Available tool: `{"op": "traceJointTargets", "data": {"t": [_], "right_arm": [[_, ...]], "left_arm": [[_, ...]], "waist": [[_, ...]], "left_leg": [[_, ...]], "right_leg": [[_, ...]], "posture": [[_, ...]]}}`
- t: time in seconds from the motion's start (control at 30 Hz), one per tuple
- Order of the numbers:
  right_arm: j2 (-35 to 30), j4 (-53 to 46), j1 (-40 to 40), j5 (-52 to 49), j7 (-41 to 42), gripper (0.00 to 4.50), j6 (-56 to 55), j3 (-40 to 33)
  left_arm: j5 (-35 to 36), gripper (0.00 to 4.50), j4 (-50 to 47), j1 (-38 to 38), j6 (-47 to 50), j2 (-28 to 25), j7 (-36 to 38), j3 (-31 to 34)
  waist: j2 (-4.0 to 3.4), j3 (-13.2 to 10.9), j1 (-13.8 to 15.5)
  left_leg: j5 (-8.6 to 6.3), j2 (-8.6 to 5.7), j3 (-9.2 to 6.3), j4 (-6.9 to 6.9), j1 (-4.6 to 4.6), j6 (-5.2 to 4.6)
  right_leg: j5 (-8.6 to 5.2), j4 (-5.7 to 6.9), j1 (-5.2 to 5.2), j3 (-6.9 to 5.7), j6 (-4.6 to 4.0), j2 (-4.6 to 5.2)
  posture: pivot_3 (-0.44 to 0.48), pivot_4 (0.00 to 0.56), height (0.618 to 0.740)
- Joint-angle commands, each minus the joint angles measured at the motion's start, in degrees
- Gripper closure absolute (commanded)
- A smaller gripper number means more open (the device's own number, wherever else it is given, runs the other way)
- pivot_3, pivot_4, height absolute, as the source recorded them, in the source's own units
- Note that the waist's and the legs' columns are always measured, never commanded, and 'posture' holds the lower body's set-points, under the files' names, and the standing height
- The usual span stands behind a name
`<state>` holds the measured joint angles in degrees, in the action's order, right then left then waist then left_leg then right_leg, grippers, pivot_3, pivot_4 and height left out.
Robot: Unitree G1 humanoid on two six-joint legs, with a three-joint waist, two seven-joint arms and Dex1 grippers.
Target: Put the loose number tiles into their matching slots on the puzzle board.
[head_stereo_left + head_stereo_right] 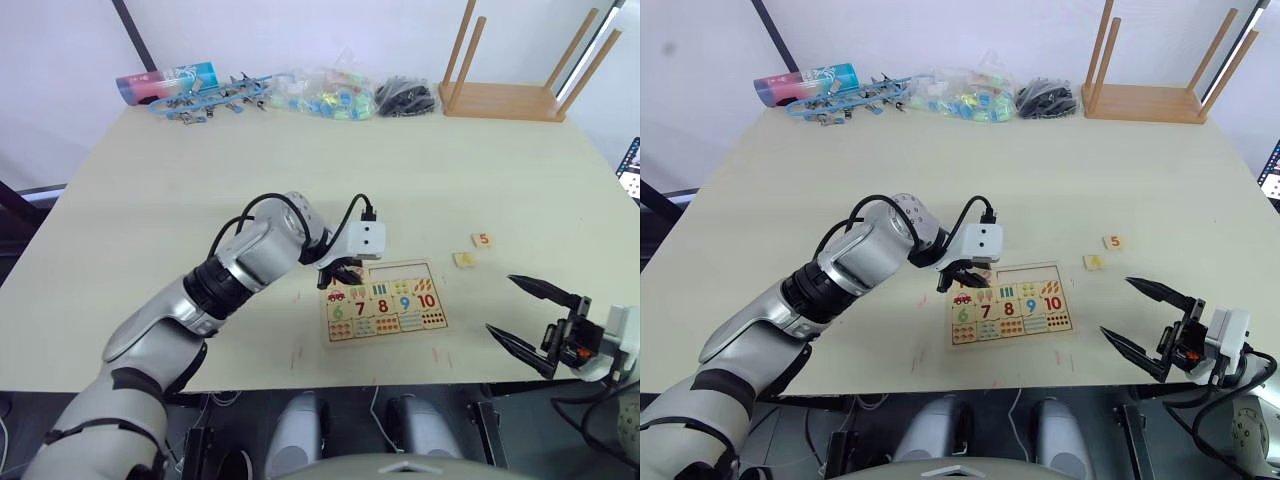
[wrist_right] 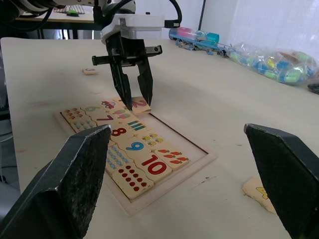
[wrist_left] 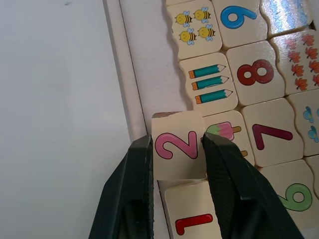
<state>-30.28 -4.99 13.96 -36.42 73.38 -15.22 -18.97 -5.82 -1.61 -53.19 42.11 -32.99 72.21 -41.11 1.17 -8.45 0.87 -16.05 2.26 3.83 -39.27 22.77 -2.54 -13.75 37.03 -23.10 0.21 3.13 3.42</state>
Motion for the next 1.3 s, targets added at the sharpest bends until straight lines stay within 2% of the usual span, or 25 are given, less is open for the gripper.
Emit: {"op": "traceJointTargets", "data": {"t": [0.03, 0.83, 0.9, 0.93, 1.07, 1.1, 1.3], "right_arm": [[0.1, -0.7, 0.3, -0.6, -0.1, 0.00, -1.1, -0.9], [-0.3, -0.2, 0.0, -0.7, 0.2, 0.00, -1.0, -1.1], [-0.3, 0.0, -0.1, -0.6, 0.2, 0.00, -1.1, -1.0], [-0.3, 0.1, -0.2, -0.6, 0.2, 0.00, -1.1, -1.0], [-0.3, 0.2, -0.4, -0.6, 0.3, 0.00, -1.1, -1.0], [-0.3, 0.3, -0.4, -0.6, 0.3, 0.00, -1.1, -1.0], [-0.3, 0.2, -0.1, -0.5, 0.2, 0.00, -1.1, -1.0]], "left_arm": [[-0.9, 3.53, -0.8, -0.9, -1.0, 0.4, -0.1, 0.8], [-1.8, 3.53, -0.8, -0.5, -0.8, 0.0, 0.2, 1.4], [-1.8, 2.52, -0.8, -0.5, -0.7, 0.0, 0.1, 1.4], [-1.8, 2.23, -0.8, -0.5, -0.8, 0.0, 0.0, 1.4], [-1.8, 0.22, -0.9, -0.5, -1.0, 0.2, -0.2, 1.5], [-1.8, 0.08, -0.9, -0.5, -1.0, 0.1, -0.2, 1.5], [-1.2, 0.08, -0.6, -1.7, -0.4, 0.0, 0.2, 2.5]], "waist": [[0.00, 0.0, 0.0], [0.00, 0.0, 0.0], [0.00, 0.0, 0.0], [0.00, 0.0, 0.0], [0.00, 0.0, 0.0], [0.00, 0.0, 0.0], [0.00, 0.0, 0.0]], "left_leg": [[0.00, 0.00, 0.00, 0.00, 0.00, 0.00], [0.00, 0.00, 0.00, 0.00, 0.00, 0.00], [0.00, 0.00, 0.00, 0.00, 0.00, 0.00], [0.00, 0.00, 0.00, 0.00, 0.00, 0.00], [0.00, 0.00, 0.00, 0.00, 0.00, 0.00], [0.00, 0.00, 0.00, 0.00, 0.00, 0.00], [0.00, 0.00, 0.00, 0.00, 0.00, 0.00]], "right_leg": [[0.00, 0.00, 0.00, 0.00, 0.00, 0.00], [0.00, 0.00, 0.00, 0.00, 0.00, 0.00], [0.00, 0.00, 0.00, 0.00, 0.00, 0.00], [0.00, 0.00, 0.00, 0.00, 0.00, 0.00], [0.00, 0.00, 0.00, 0.00, 0.00, 0.00], [0.00, 0.00, 0.00, 0.00, 0.00, 0.00], [0.00, 0.00, 0.00, 0.00, 0.00, 0.00]], "posture": [[0.000, 0.150, 0.737], [0.000, 0.150, 0.737], [0.000, 0.150, 0.737], [0.000, 0.150, 0.737], [0.000, 0.150, 0.737], [0.000, 0.150, 0.737], [0.000, 0.150, 0.737]]}}
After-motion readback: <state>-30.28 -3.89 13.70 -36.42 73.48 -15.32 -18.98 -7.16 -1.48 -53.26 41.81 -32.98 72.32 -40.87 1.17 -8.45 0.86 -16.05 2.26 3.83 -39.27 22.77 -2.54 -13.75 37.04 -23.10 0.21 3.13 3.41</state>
